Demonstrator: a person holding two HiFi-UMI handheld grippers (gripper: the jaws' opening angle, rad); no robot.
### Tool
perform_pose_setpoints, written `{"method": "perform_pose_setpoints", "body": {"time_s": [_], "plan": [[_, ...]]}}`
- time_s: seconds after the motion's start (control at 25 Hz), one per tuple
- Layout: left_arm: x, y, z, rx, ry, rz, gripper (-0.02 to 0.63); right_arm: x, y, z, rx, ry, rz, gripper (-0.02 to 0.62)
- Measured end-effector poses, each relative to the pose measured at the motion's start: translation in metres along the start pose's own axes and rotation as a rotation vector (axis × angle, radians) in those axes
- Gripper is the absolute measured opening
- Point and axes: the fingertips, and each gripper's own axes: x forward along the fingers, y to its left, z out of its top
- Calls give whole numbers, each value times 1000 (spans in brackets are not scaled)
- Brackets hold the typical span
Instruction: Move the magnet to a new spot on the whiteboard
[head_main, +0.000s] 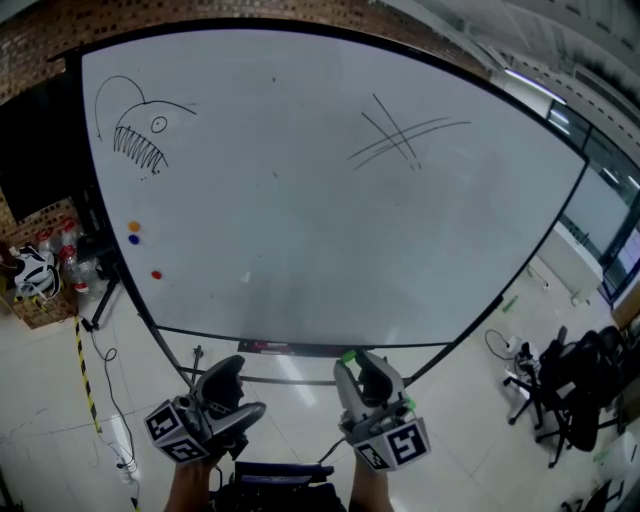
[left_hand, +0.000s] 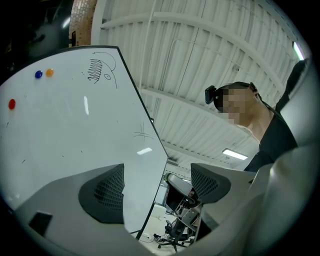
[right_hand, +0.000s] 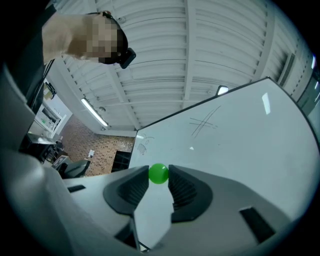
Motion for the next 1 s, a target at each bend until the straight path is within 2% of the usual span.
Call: {"method": "perform_pose_setpoints", "body": {"time_s": [0.64,1.0], "plan": [[43,-17,-47,-32,2,26,414,-52,-60,-1,16,10,-33,150],[36,-29,-55,-10,1,72,414,-60,-59,-8,52,11,1,150]]}}
